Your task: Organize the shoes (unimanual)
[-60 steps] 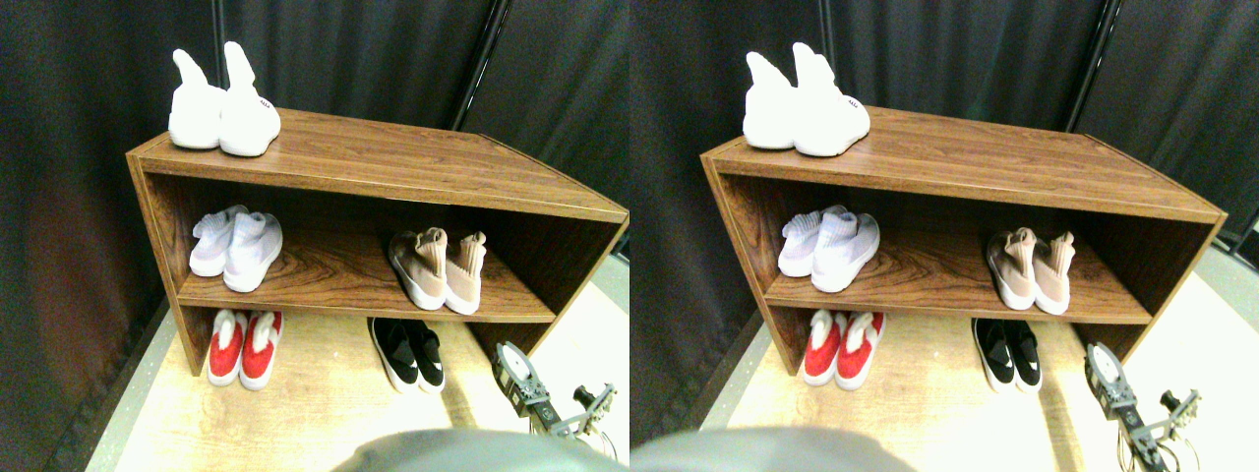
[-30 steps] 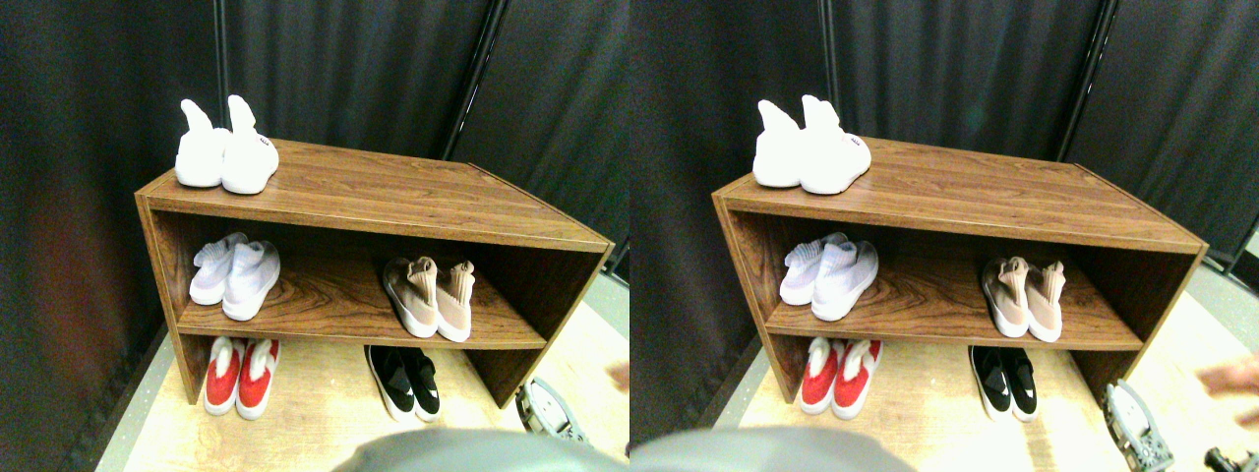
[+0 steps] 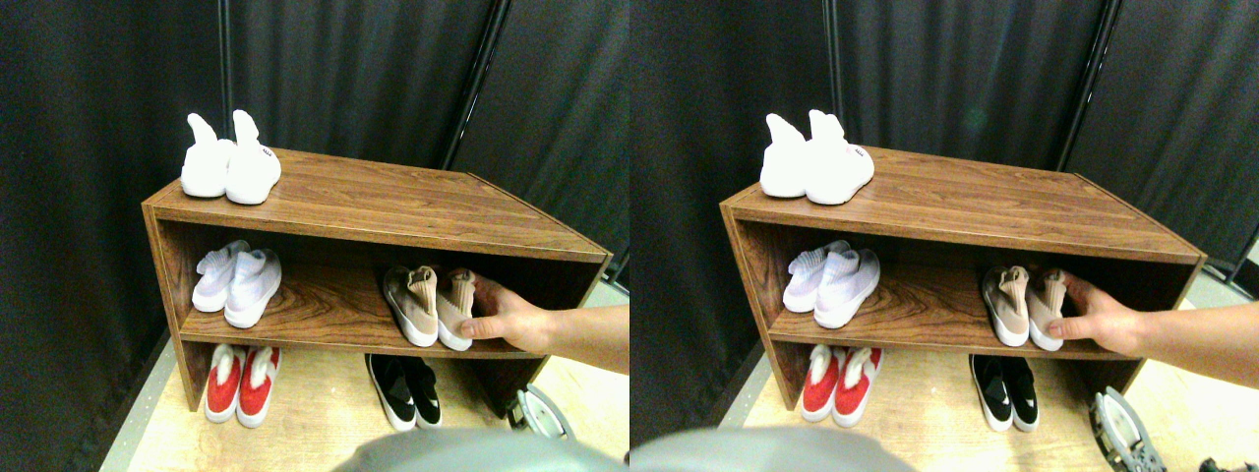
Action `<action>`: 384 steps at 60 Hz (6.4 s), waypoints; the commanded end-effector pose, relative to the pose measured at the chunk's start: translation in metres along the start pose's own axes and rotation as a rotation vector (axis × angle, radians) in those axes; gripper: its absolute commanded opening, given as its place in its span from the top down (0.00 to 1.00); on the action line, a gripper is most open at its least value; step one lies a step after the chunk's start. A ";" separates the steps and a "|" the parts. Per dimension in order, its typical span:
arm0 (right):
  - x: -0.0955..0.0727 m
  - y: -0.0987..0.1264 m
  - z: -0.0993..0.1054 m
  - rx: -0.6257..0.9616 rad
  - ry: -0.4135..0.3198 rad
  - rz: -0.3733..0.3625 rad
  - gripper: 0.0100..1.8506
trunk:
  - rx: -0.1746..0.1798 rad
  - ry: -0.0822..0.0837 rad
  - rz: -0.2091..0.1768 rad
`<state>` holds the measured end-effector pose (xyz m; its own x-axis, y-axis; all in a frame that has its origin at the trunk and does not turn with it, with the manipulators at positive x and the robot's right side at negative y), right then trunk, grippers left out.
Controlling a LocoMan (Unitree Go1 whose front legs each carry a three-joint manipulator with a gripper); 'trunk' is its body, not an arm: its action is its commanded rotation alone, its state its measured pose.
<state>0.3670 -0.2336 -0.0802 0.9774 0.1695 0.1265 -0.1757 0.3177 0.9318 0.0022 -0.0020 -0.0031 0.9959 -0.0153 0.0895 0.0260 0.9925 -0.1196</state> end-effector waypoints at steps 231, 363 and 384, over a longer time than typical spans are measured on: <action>0.106 -0.050 0.002 0.063 -0.077 -0.275 0.30 | 0.013 0.046 0.001; 0.101 -0.030 0.090 0.005 -0.291 -0.106 0.97 | 0.020 0.028 -0.006; 0.118 -0.042 0.077 0.032 -0.283 -0.171 0.97 | 0.008 0.039 0.009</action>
<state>0.4966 -0.3015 -0.0770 0.9853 -0.1642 0.0481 0.0043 0.3050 0.9524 -0.0025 -0.0034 -0.0036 0.9972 -0.0251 0.0699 0.0315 0.9953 -0.0913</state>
